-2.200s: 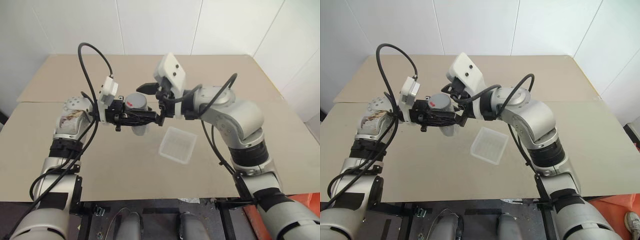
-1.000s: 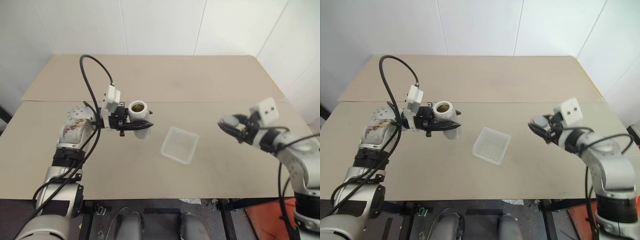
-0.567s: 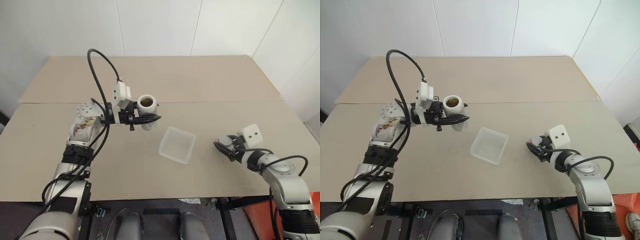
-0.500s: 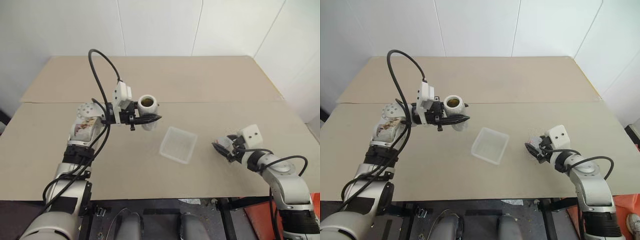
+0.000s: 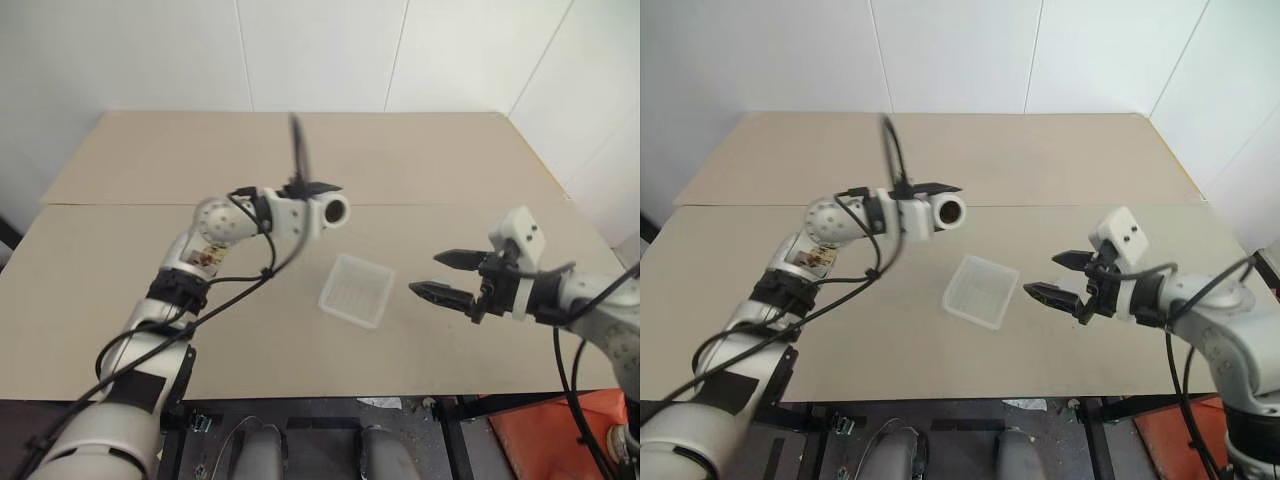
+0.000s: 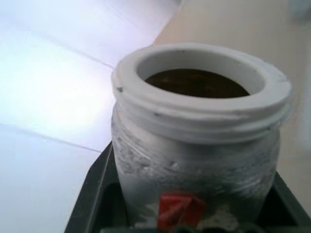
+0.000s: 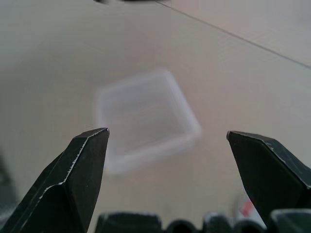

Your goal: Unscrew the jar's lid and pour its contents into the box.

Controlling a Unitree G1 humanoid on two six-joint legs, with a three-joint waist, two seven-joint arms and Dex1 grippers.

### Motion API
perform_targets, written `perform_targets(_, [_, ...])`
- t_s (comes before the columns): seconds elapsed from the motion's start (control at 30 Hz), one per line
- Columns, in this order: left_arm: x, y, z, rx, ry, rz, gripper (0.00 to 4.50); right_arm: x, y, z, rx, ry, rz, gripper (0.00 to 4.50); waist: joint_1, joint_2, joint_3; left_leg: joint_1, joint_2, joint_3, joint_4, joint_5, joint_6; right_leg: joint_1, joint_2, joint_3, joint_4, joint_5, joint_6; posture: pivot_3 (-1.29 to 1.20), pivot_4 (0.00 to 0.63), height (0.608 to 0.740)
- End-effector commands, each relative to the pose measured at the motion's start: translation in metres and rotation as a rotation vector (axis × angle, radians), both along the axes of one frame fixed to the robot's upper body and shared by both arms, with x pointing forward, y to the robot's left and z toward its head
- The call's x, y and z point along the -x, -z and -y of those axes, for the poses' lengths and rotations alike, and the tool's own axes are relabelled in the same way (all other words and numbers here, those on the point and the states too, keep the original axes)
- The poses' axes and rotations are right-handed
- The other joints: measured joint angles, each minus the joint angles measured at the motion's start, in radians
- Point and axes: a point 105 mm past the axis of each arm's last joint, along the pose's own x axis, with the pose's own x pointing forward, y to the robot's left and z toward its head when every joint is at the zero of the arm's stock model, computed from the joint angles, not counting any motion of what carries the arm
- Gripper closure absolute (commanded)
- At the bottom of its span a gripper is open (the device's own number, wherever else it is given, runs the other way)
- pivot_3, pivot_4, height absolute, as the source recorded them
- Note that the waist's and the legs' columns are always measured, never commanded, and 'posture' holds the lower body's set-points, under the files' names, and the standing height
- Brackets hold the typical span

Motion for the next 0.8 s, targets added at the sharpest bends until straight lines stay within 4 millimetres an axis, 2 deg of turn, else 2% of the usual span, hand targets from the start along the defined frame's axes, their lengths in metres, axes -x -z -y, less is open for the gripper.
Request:
perform_targets(0.03, [0.014, -0.014, 0.025, -0.224, 0.189, 0.518, 2.59, 0.011, -0.010, -0.008, 0.013, -0.081, -0.035, 0.01, 0.009, 0.000, 0.000, -0.001, 0.000, 0.000, 0.000, 0.000, 0.000, -0.001, 0.000, 0.000, 0.000, 0.000, 0.000, 0.00, 0.150, 0.740])
perform_targets(0.1, [0.014, -0.008, 0.033, -0.288, 0.256, 0.640, 2.59, 0.011, -0.011, -0.010, 0.022, -0.094, -0.049, 0.01, 0.013, 0.000, 0.000, -0.004, -0.002, 0.000, 0.001, 0.000, 0.000, -0.003, -0.002, -0.001, 0.000, 0.000, 0.002, 0.00, 0.150, 0.740])
perform_targets(0.23, [0.007, 0.009, 0.044, -0.335, 0.278, 0.685, 2.59, 0.009, -0.013, -0.011, 0.012, -0.089, -0.054, 0.01, 0.024, 0.000, 0.000, -0.005, -0.003, 0.001, 0.002, 0.000, 0.000, -0.003, -0.004, -0.001, 0.000, 0.000, 0.003, 0.00, 0.150, 0.740])
perform_targets(0.37, [0.004, 0.034, 0.060, -0.485, 0.305, 0.799, 2.59, 0.007, -0.020, -0.008, -0.045, -0.067, -0.052, 0.01, 0.024, 0.000, 0.000, -0.007, -0.002, 0.001, 0.002, 0.000, 0.000, -0.005, -0.003, -0.001, 0.001, 0.000, 0.003, 0.00, 0.150, 0.740])
perform_targets(0.5, [0.012, 0.034, 0.071, -0.407, 0.316, 0.831, 2.59, 0.009, -0.022, -0.007, -0.051, -0.047, -0.041, 0.01, 0.022, 0.000, 0.000, -0.008, -0.002, 0.001, 0.002, 0.000, 0.000, -0.005, -0.003, -0.001, 0.001, 0.000, 0.003, 0.00, 0.150, 0.740])
perform_targets(0.7, [0.009, 0.035, 0.065, -0.375, 0.293, 0.787, 2.59, 0.013, -0.020, -0.008, -0.049, -0.031, -0.023, 0.01, 0.019, 0.000, 0.000, -0.007, -0.002, 0.001, 0.002, 0.000, 0.000, -0.005, -0.004, -0.001, 0.001, 0.000, 0.003, 0.00, 0.150, 0.740])
perform_targets(0.77, [0.008, 0.031, 0.062, -0.271, 0.236, 0.638, 2.59, 0.013, -0.019, -0.009, -0.053, -0.030, -0.021, 0.01, 0.018, 0.000, 0.000, -0.007, -0.002, 0.001, 0.002, 0.000, 0.000, -0.005, -0.003, -0.001, 0.001, 0.001, 0.003, 0.00, 0.150, 0.740])
perform_targets(0.8, [0.004, 0.027, 0.058, -0.185, 0.168, 0.508, 2.59, 0.013, -0.019, -0.009, -0.053, -0.028, -0.017, 0.01, 0.016, 0.000, 0.000, -0.006, -0.002, 0.001, 0.002, 0.000, 0.000, -0.005, -0.004, -0.001, 0.002, 0.001, 0.003, 0.00, 0.150, 0.740])
